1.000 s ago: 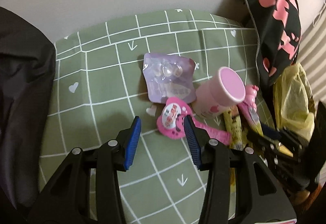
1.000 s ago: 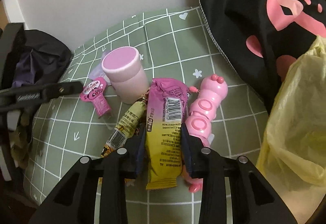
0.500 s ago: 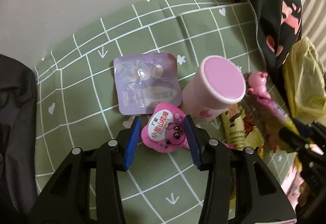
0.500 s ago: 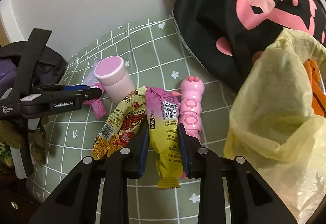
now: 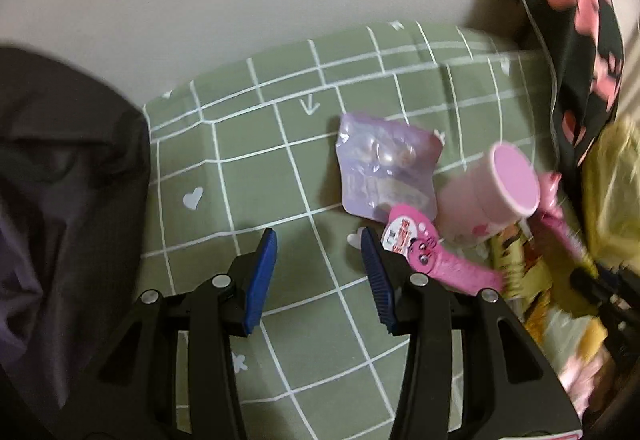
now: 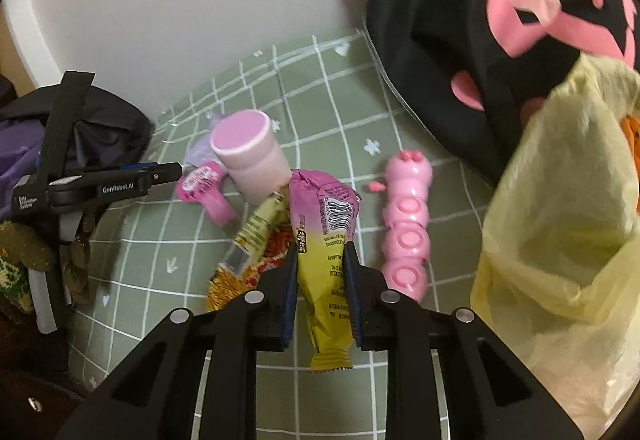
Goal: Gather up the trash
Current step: 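Grasp the yellow snack bar with the right tool, then close the left tool on the pink bear-face lollipop stick while the right tool holds the snack bar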
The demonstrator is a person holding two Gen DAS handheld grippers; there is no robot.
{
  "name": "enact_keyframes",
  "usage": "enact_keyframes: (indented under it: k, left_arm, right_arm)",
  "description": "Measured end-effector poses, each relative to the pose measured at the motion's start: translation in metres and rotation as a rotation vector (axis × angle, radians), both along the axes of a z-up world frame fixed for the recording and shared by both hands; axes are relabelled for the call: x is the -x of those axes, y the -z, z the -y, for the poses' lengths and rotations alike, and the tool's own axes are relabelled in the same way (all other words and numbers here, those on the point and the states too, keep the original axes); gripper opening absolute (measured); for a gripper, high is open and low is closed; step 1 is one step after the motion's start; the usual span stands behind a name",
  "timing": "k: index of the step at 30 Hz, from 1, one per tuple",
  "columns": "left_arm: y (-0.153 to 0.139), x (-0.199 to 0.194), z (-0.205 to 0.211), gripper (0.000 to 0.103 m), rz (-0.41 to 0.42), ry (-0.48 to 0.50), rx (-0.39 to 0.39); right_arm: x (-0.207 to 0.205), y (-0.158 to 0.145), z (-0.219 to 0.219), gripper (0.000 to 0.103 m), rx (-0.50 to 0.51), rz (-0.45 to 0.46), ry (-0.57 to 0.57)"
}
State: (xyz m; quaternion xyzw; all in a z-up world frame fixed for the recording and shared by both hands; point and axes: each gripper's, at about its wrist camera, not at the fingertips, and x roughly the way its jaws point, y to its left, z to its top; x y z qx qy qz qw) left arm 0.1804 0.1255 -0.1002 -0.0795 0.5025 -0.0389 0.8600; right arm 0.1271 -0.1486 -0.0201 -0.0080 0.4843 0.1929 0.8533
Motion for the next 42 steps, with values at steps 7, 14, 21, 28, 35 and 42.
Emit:
enact_keyframes:
  k: [7,14,21,28,35,42]
  left_arm:
    - [-0.003,0.008,-0.001,0.042,-0.006,0.039,0.175]
    - [0.004,0.005,0.042,0.042,-0.046,0.047,0.157]
    - [0.009,-0.007,0.063,0.046,-0.065,-0.019,0.126]
    - [0.012,0.011,0.049,0.046,-0.028,0.057,-0.052]
    - [0.008,0.021,0.025,0.046,-0.057,0.077,0.254]
    - [0.011,0.006,0.069,0.046,-0.076,0.034,0.163]
  right_arm:
    - [0.004,-0.015,0.008,0.02,0.013,0.047,0.012]
    - [0.019,-0.013,0.026,0.02,0.027,0.038,0.053]
    - [0.035,-0.015,0.041,0.02,0.031,0.037,0.083]
    - [0.042,-0.017,0.05,0.02,0.015,0.038,0.098]
    - [0.042,-0.014,0.051,0.02,-0.009,0.039,0.099]
    - [0.045,-0.019,0.054,0.02,-0.006,0.056,0.086]
